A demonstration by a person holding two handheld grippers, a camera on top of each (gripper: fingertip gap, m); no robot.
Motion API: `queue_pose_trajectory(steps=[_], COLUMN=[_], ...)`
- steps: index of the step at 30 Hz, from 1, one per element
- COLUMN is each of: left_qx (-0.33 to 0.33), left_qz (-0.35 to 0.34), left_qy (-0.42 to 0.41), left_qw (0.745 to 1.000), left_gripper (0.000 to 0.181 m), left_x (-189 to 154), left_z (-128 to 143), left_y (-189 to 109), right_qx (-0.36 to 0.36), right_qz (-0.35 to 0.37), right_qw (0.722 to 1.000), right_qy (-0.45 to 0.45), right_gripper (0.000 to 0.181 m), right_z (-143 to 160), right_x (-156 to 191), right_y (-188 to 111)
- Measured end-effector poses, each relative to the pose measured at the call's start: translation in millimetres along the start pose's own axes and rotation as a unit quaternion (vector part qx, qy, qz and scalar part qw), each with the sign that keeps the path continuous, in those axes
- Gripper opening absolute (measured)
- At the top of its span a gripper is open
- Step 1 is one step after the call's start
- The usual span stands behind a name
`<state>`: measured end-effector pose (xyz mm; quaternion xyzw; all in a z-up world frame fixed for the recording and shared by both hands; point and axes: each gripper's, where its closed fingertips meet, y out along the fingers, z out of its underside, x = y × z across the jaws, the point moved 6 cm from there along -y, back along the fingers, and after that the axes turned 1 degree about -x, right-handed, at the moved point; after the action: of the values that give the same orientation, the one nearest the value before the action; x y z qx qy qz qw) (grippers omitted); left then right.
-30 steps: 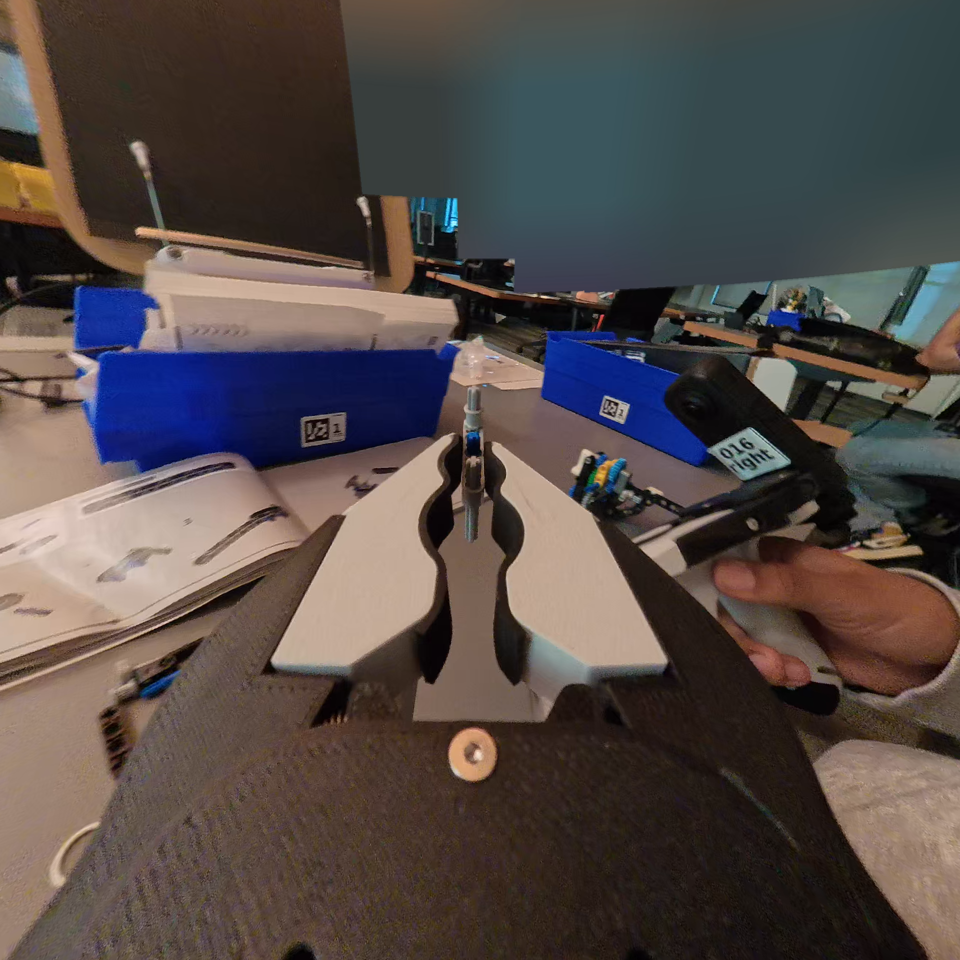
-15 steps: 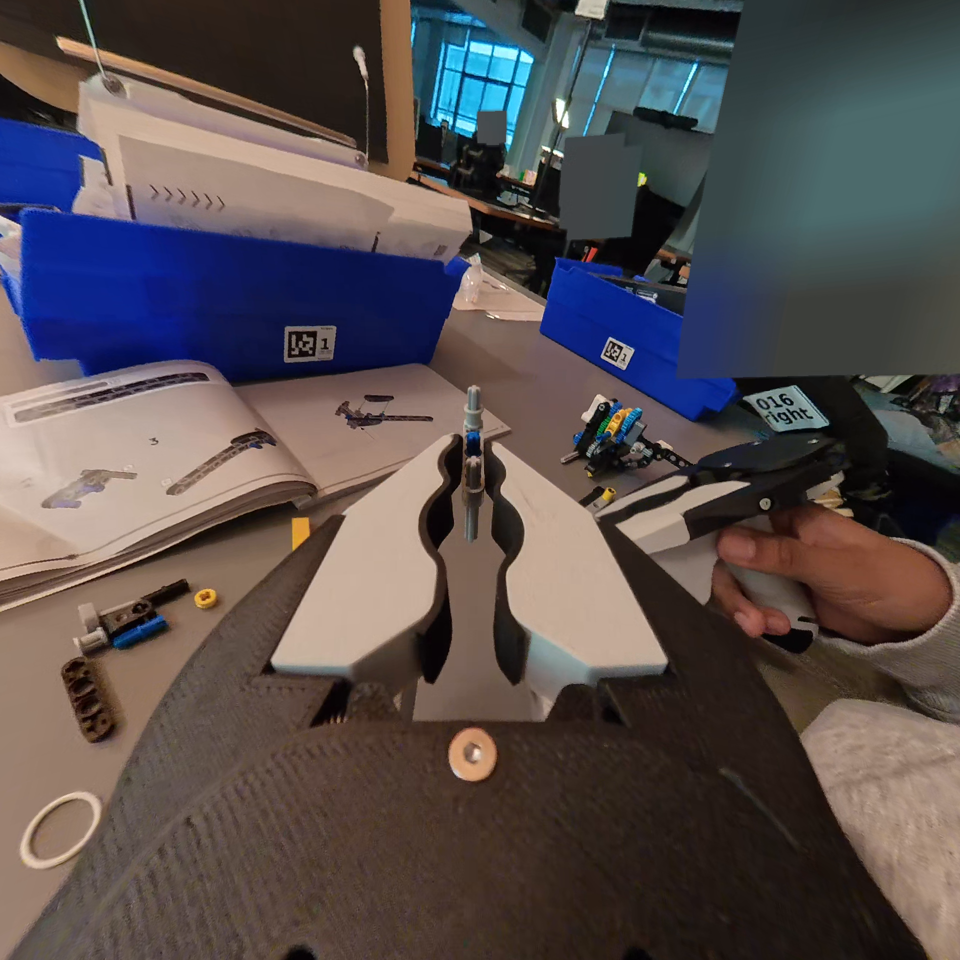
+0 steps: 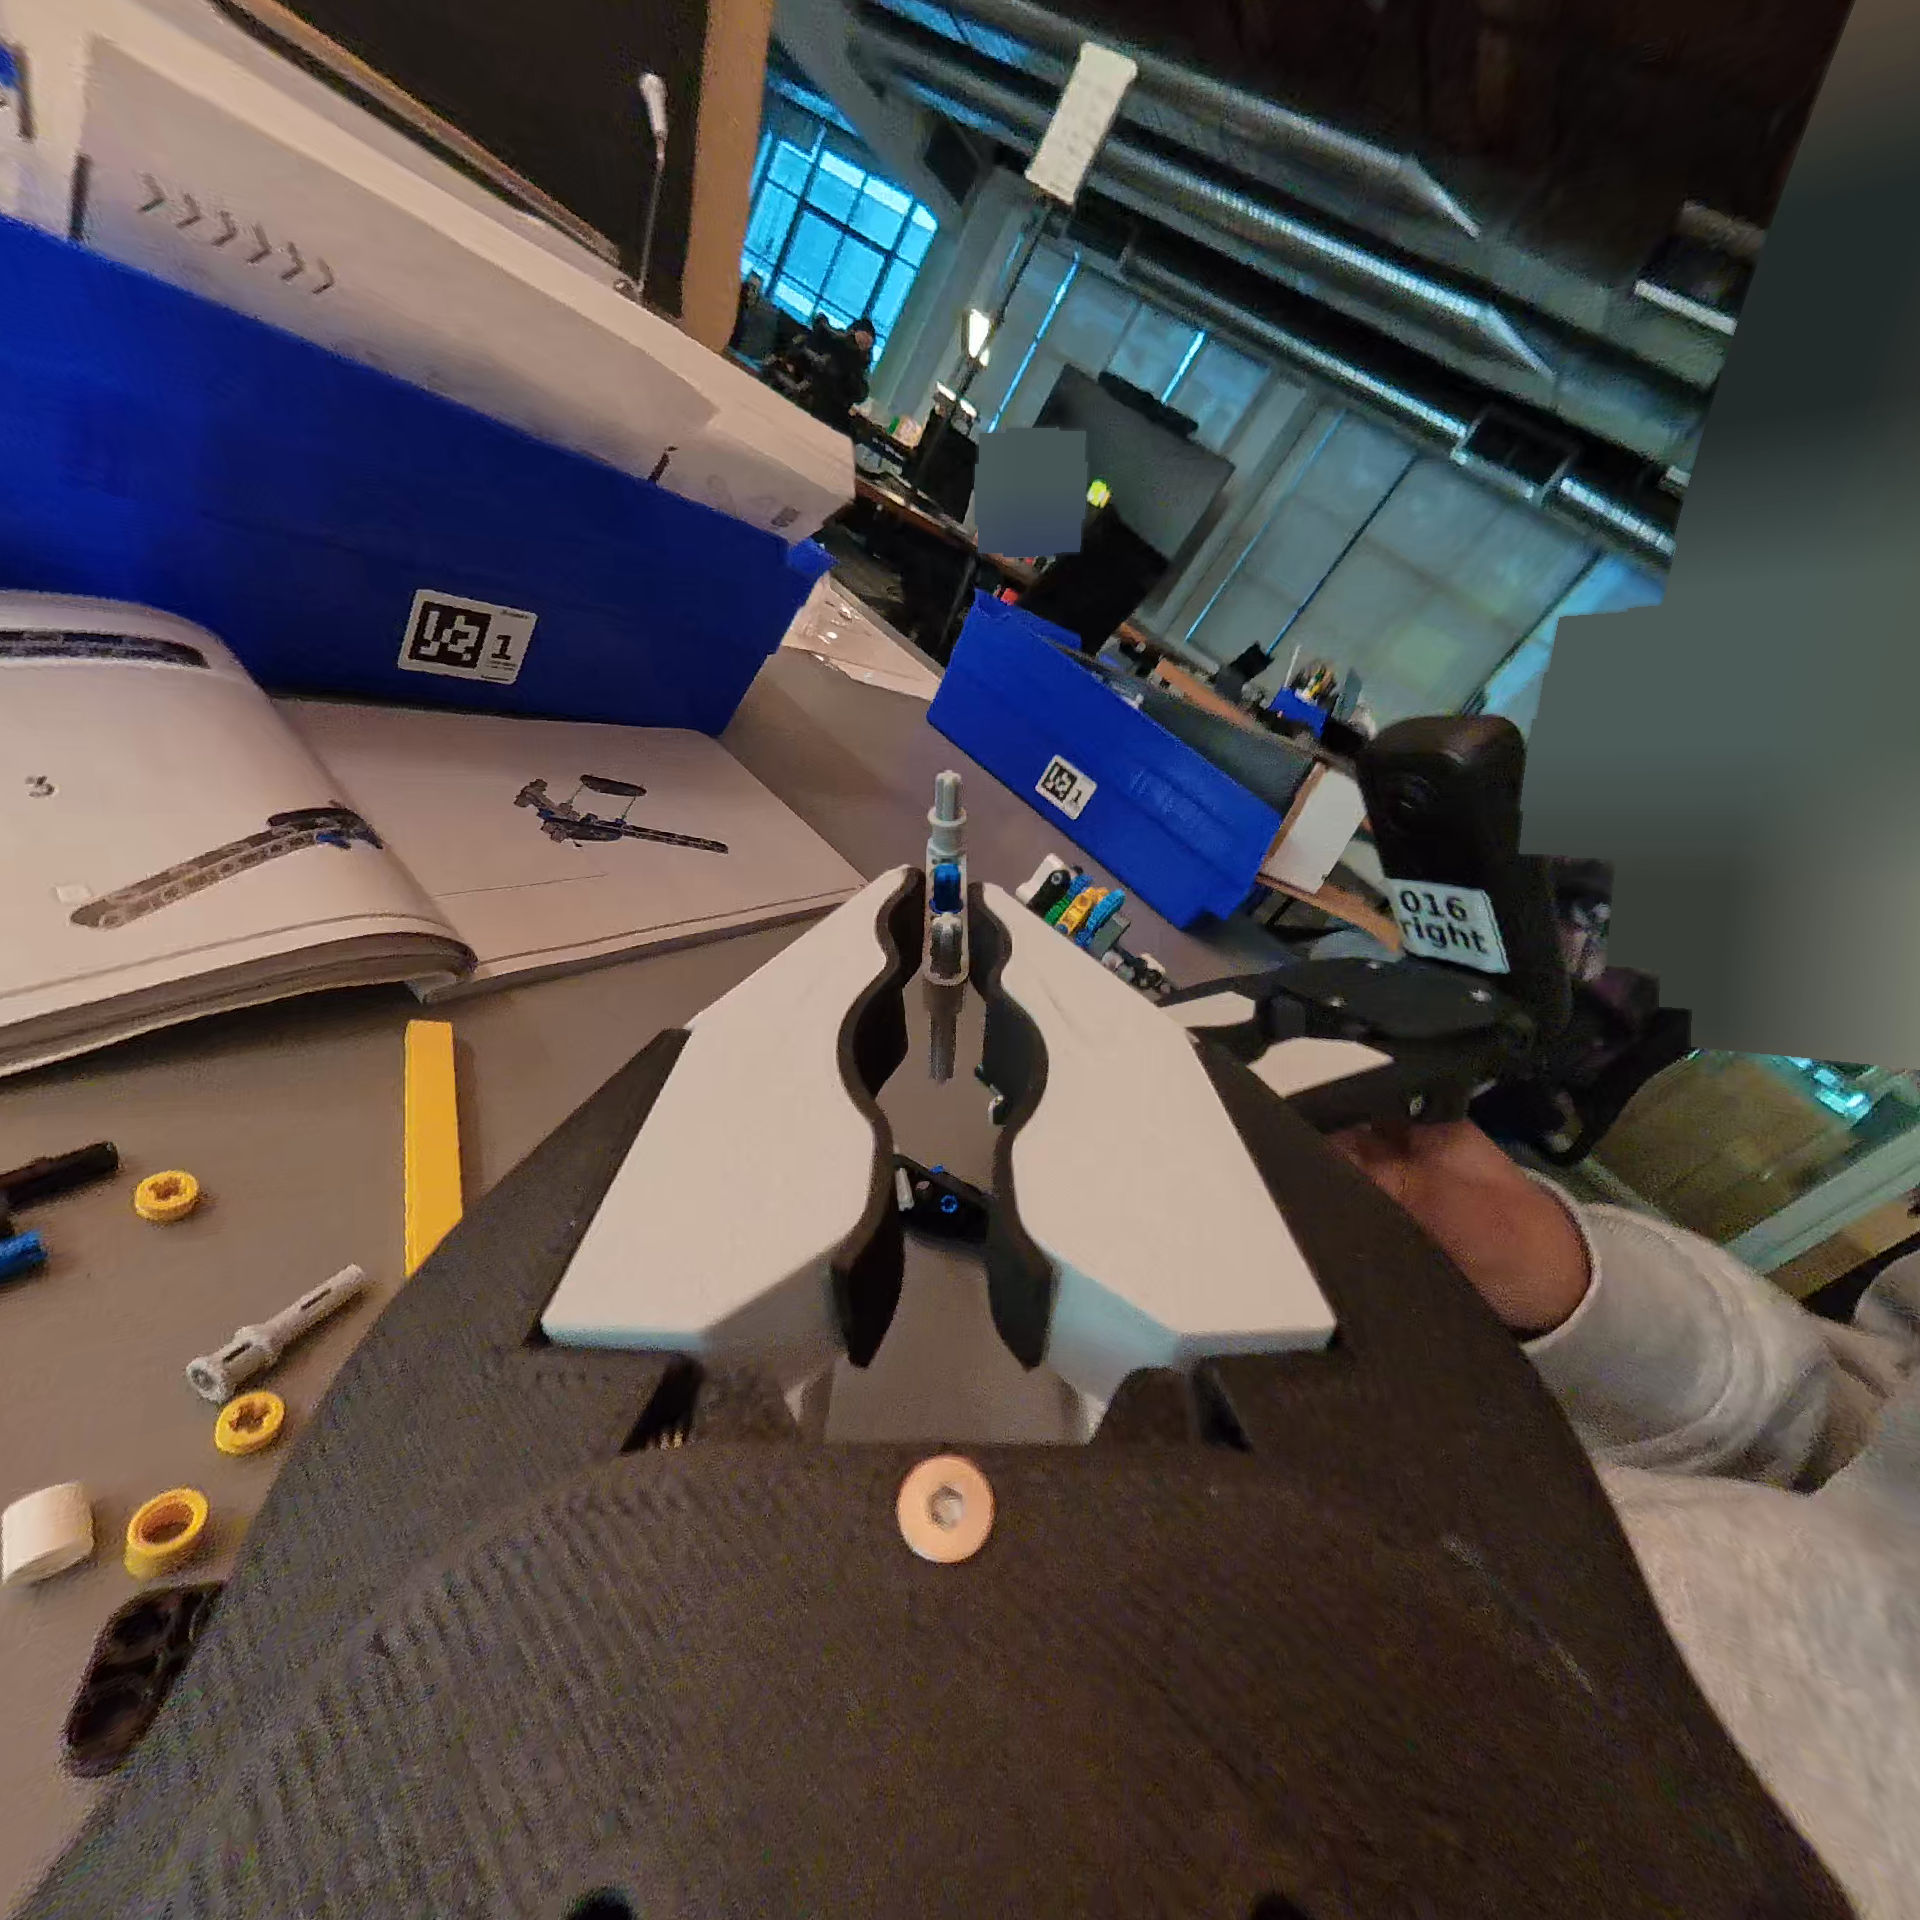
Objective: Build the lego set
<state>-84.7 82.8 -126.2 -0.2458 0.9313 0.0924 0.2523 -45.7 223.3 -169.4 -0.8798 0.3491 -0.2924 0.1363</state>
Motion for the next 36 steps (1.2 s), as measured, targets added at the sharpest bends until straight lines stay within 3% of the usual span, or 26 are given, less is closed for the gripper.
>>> queue_pose_trajectory(steps=[6, 9, 14, 20, 25, 31, 36], left_qx=[0.001, 0.009, 0.011, 0.008, 0.037, 0.071, 0.076], left_qz=[0.003, 0.005, 0.007, 0.023, 0.053, 0.040, 0.038], left_qy=[-0.013, 0.000, 0.002, 0.001, 0.096, 0.273, 0.311], left_qw=[1.000, 1.000, 1.000, 1.000, 0.993, 0.959, 0.947], left_gripper=[0.004, 0.004, 0.004, 0.004, 0.003, 0.004, 0.004], left_x=[0, -4, -4, -10, -37, -59, -62], left_z=[1, 4, 3, 4, 14, 30, 34], left_y=[1, 2, 2, 3, 10, 14, 14], right_qx=[0.038, 0.055, 0.075, 0.027, -0.050, -0.036, -0.018], right_qz=[0.077, 0.090, 0.058, 0.004, -0.127, -0.145, -0.170], right_qw=[0.985, 0.979, 0.988, 0.999, 0.987, 0.983, 0.978], right_qy=[-0.151, -0.175, -0.124, -0.038, 0.081, 0.104, 0.116], right_gripper=[0.032, 0.031, 0.014, 0.010, 0.009, 0.009, 0.009], right_z=[5, 5, 6, -4, -17, -12, -8], right_x=[10, 11, 8, 7, 17, 19, 25], right_y=[13, 21, 28, 20, 6, 6, 7])
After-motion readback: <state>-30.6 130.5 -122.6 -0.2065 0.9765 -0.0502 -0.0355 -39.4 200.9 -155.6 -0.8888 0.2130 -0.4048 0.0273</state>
